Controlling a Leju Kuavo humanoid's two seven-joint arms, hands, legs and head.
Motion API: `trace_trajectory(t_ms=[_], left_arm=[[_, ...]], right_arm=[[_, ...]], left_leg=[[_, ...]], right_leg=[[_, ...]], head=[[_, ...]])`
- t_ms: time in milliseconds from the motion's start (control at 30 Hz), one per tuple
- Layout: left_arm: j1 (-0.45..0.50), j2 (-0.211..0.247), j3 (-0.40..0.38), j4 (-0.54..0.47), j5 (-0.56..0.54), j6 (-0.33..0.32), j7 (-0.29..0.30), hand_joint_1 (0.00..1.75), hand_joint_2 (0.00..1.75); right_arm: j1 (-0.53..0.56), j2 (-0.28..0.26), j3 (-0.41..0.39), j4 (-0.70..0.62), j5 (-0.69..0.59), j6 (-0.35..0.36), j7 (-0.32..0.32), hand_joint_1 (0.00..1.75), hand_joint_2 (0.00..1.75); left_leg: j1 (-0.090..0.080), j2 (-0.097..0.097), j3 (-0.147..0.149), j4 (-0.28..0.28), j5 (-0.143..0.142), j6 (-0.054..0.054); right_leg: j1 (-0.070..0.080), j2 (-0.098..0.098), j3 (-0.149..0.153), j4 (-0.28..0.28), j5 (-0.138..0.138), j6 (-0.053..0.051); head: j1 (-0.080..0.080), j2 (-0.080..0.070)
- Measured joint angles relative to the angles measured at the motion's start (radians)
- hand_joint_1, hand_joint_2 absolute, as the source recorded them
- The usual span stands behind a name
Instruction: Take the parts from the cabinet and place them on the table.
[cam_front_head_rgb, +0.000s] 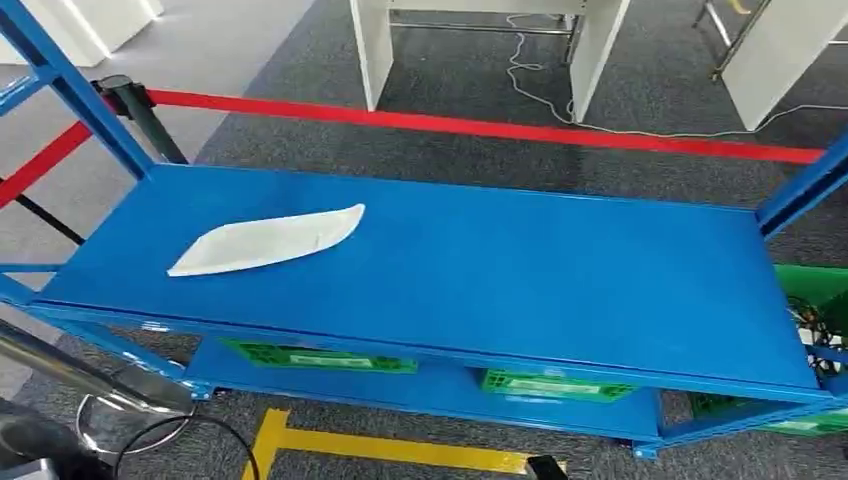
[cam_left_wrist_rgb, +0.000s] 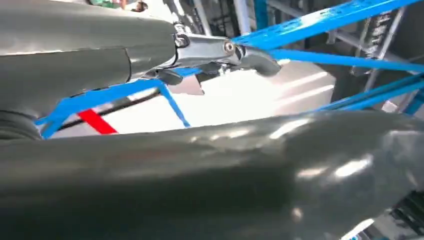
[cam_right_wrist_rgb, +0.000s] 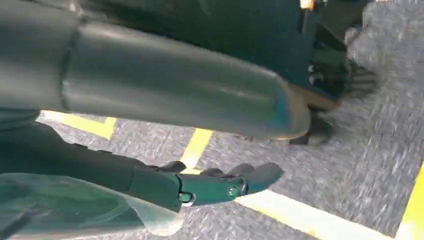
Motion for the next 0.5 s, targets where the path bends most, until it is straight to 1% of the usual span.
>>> trace_trajectory(t_ms=[33,67,100,133,167,200,233,267,300,333,367,400,433,467,500], left_arm=[[-0.002,0.0,0.0,0.0,-0.001,0.0,0.0,0.0,0.0],[-0.004,-0.002,-0.001,0.0,-0.001,0.0,0.001,0.0,0.0],[-0.006,-0.004,-0.002,0.0,-0.001,0.0,0.003,0.0,0.0],[-0.01,-0.005,-0.003,0.0,-0.002,0.0,0.009,0.0,0.0],[-0.011,-0.005,-0.003,0.001,-0.002,0.0,0.014,0.0,0.0],[-0.01,-0.005,-0.003,0.001,-0.002,0.0,0.018,0.0,0.0],[-0.01,-0.005,-0.003,0.003,-0.007,0.0,0.023,0.0,0.0],[-0.01,-0.004,-0.006,0.005,-0.02,0.0,0.038,0.0,0.0],[-0.01,0.002,-0.011,0.009,-0.038,0.0,0.063,0.0,0.0],[-0.011,0.013,-0.021,0.014,-0.066,-0.002,0.092,0.0,0.0],[-0.013,0.028,-0.033,0.021,-0.099,-0.007,0.123,0.0,0.0],[-0.02,0.047,-0.047,0.031,-0.137,-0.021,0.16,0.0,0.0],[-0.031,0.071,-0.062,0.047,-0.176,-0.043,0.198,0.0,0.0],[-0.046,0.096,-0.078,0.064,-0.21,-0.068,0.233,0.0,0.0],[-0.06,0.118,-0.09,0.081,-0.23,-0.094,0.253,0.0,0.0]], right_arm=[[-0.003,0.0,0.0,0.0,0.002,0.002,0.002,0.0,0.0],[-0.004,-0.001,0.0,0.0,0.003,0.002,0.002,0.0,0.0],[-0.008,-0.001,0.0,0.0,0.004,0.002,0.002,0.0,0.0],[-0.009,-0.001,0.0,0.0,0.005,0.002,0.003,0.0,0.0],[-0.011,-0.001,0.0,0.0,0.005,0.002,0.003,0.0,0.0],[-0.011,-0.001,0.0,0.0,0.006,0.002,0.004,0.0,0.0],[-0.009,-0.001,0.0,0.0,0.006,0.002,0.005,0.0,0.0],[-0.004,-0.002,0.0,0.0,0.006,0.002,0.005,0.0,0.0],[-0.002,-0.002,0.0,0.0,0.006,0.002,0.005,0.0,0.0],[-0.002,-0.002,0.0,0.0,0.006,0.002,0.004,0.0,0.0],[-0.003,-0.002,0.0,0.0,0.007,0.003,0.003,0.0,0.0],[-0.001,-0.002,0.0,0.001,0.011,0.008,0.005,0.0,0.0],[-0.005,-0.002,0.0,0.001,0.015,0.013,0.007,0.0,0.0],[-0.009,-0.003,0.001,0.0,0.018,0.018,0.01,0.0,0.0],[-0.01,-0.003,0.002,0.0,0.023,0.021,0.013,0.0,0.0]], left_leg=[[0.005,-0.001,0.02,-0.011,0.003,0.005],[0.011,0.001,0.041,-0.027,0.005,0.006],[0.014,0.002,0.054,-0.035,0.004,0.009],[0.016,0.002,0.058,-0.038,0.001,0.013],[0.017,0.002,0.06,-0.038,-0.004,0.013],[0.018,0.002,0.063,-0.038,-0.008,0.013],[0.018,0.001,0.069,-0.038,-0.015,0.013],[0.02,-0.002,0.078,-0.038,-0.023,0.011],[0.021,-0.004,0.089,-0.038,-0.032,0.009],[0.022,-0.004,0.103,-0.038,-0.041,0.006],[0.023,-0.003,0.118,-0.038,-0.052,0.001],[0.021,-0.003,0.124,-0.036,-0.061,-0.005],[0.02,-0.004,0.122,-0.033,-0.065,-0.011],[0.019,-0.004,0.118,-0.033,-0.069,-0.018],[0.019,-0.004,0.122,-0.03,-0.068,-0.022]], right_leg=[[0.0,-0.001,0.014,-0.008,-0.002,0.006],[-0.001,0.001,0.007,0.003,-0.013,0.008],[0.001,0.001,-0.011,0.044,-0.019,0.012],[-0.002,0.002,-0.052,0.107,-0.036,0.019],[-0.006,0.001,-0.104,0.177,-0.064,0.026],[-0.008,0.001,-0.152,0.232,-0.096,0.031],[-0.01,0.001,-0.186,0.258,-0.111,0.036],[-0.012,0.001,-0.201,0.244,-0.094,0.038],[-0.013,0.001,-0.198,0.199,-0.051,0.037],[-0.014,0.001,-0.182,0.128,0.012,0.039],[-0.014,0.0,-0.163,0.045,0.092,0.038],[-0.012,-0.002,-0.162,0.011,0.122,0.033],[-0.008,-0.005,-0.161,-0.003,0.09,0.019],[-0.006,-0.003,-0.151,0.004,0.117,0.008],[-0.005,-0.004,-0.153,0.002,0.113,-0.001]], head=[[0.0,0.0],[-0.001,0.0],[0.006,0.0],[0.008,0.0],[0.008,0.0],[0.009,0.0],[0.009,0.0],[0.009,0.0],[0.009,0.0],[0.009,0.0],[0.009,0.0],[0.008,0.0],[0.009,0.0],[0.006,0.0],[0.007,0.0]])
